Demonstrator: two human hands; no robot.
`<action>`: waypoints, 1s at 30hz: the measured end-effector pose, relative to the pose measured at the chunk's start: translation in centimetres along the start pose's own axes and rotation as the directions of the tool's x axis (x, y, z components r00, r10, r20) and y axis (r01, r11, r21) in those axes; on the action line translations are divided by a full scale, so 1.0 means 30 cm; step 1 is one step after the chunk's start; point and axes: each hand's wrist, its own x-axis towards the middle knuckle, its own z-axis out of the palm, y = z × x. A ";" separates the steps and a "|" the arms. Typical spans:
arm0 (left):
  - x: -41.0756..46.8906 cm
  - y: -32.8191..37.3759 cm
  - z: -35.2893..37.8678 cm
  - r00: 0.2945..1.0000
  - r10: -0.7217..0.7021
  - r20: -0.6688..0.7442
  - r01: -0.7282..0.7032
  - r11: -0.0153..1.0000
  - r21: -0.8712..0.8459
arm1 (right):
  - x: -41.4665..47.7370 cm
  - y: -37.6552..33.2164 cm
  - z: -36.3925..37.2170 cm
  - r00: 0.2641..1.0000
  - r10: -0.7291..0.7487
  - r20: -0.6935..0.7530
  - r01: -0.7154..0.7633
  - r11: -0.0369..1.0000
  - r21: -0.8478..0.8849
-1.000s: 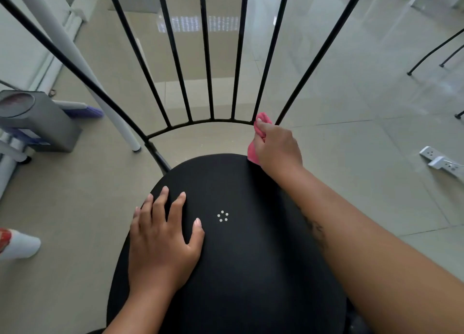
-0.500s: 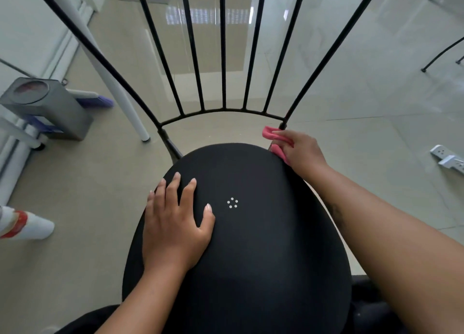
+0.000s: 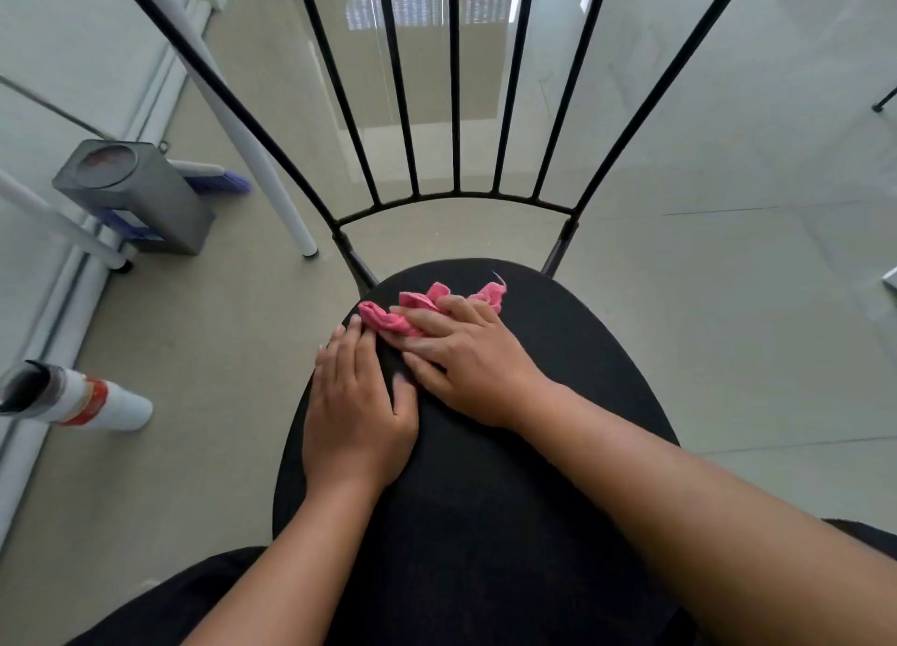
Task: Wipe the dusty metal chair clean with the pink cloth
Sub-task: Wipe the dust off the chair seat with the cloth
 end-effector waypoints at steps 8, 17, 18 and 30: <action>0.005 0.009 0.002 1.000 0.007 0.001 -0.007 1.000 -0.012 | -0.184 0.105 -0.023 0.900 0.434 -0.037 -0.435 0.890 -0.133; 0.000 -0.036 -0.041 0.983 0.104 0.151 -0.084 0.988 -0.132 | -0.536 -0.010 -0.022 0.992 0.126 0.024 -0.121 0.981 -0.155; -0.012 -0.051 -0.050 0.976 0.121 0.182 -0.104 0.989 -0.103 | -0.533 0.016 -0.029 0.981 0.191 0.013 -0.187 0.970 -0.155; -0.200 -0.056 -0.100 0.917 0.365 0.162 -0.353 0.931 -0.097 | -0.468 -0.139 -0.012 0.971 0.199 -0.132 -0.168 0.962 0.214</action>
